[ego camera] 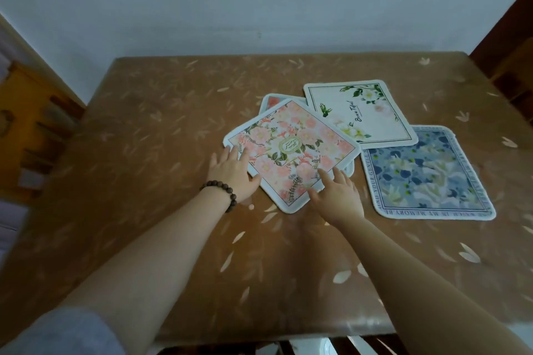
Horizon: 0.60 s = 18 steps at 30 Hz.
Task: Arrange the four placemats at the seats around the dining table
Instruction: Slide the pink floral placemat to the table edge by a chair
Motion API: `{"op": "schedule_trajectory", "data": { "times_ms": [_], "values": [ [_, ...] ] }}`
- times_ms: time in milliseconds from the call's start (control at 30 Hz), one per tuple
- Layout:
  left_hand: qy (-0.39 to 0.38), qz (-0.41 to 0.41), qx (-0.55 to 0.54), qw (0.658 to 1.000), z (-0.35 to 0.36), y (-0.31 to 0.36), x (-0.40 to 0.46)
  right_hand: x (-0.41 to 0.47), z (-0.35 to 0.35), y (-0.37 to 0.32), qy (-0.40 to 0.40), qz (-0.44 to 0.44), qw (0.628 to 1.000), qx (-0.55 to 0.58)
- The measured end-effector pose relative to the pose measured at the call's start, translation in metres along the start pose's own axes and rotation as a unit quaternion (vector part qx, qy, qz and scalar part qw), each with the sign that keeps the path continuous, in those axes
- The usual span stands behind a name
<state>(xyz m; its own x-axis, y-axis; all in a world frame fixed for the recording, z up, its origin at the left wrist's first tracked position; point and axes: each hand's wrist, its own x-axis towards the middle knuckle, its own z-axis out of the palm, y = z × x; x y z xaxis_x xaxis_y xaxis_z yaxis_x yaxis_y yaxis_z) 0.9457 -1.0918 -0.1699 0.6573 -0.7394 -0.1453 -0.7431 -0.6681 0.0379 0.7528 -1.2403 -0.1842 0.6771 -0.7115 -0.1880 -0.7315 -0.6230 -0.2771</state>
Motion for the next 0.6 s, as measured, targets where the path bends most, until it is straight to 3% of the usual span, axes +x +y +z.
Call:
{"op": "schedule_trajectory", "data": {
  "times_ms": [300, 600],
  "values": [
    [-0.076, -0.014, 0.042, 0.996, 0.038, -0.022, 0.098, 0.045, 0.057, -0.01, -0.032, 0.057, 0.998, -0.004],
    [-0.086, -0.034, 0.016, 0.996, 0.054, -0.04, 0.123, 0.05, 0.075, -0.017, -0.006, 0.102, 0.994, 0.039]
  ]
}}
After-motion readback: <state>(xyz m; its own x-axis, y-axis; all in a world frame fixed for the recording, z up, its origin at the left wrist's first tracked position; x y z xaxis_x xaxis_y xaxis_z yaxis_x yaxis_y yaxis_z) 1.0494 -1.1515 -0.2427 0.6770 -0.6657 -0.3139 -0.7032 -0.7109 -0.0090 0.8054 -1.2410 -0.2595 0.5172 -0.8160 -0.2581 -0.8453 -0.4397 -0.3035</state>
